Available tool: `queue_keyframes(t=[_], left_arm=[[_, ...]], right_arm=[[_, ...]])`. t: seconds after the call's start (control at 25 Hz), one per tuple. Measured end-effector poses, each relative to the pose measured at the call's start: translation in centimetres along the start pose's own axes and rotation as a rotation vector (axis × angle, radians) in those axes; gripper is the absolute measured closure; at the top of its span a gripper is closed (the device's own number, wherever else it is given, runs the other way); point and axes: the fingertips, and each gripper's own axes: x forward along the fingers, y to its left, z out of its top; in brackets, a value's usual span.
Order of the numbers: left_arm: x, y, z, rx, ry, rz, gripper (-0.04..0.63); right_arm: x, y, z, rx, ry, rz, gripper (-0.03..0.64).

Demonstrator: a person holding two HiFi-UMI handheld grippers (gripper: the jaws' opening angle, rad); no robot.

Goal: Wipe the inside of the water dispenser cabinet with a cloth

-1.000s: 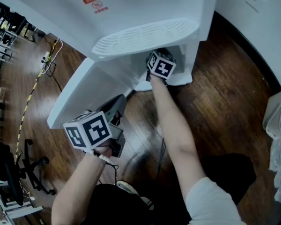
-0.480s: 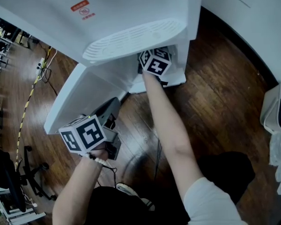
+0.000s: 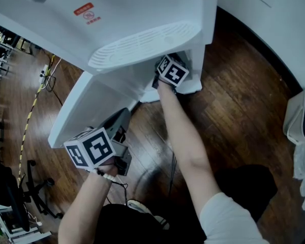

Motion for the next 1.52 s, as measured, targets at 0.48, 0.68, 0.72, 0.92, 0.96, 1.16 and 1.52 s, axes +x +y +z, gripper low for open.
queue_keyframes(t=[0.48, 0.68, 0.72, 0.92, 0.96, 1.16, 1.52], left_arm=[[-0.6, -0.1, 0.2, -0.013, -0.009, -0.022, 0.607], [-1.1, -0.3, 0.7, -0.015, -0.021, -0.030, 0.607], [-1.2, -0.2, 0.7, -0.017, -0.023, -0.033, 0.607], [-1.6, -0.1, 0.6, -0.013, -0.018, -0.049, 0.607], [-1.8, -0.2, 0.7, -0.009, -0.018, -0.053, 0.607], [-2.2, -0.5, 0.9, -0.012, -0.029, -0.062, 0.607], [-2.8, -0.1, 1.0, -0.023, -0.039, -0.043, 0.607]], right_arm=[[-1.9, 1.7, 3.3, -0.072, -0.183, 0.015, 0.572], [-4.8, 5.5, 8.2, -0.081, -0.351, 0.058, 0.572], [-5.4, 6.2, 9.1, -0.083, -0.374, 0.066, 0.572], [-7.9, 7.7, 11.8, -0.063, -0.450, 0.082, 0.572], [-8.1, 7.7, 11.9, -0.059, -0.450, 0.081, 0.572], [-7.0, 4.8, 9.7, 0.060, -0.373, 0.010, 0.572], [-5.5, 1.3, 5.7, 0.128, -0.276, -0.079, 0.572]])
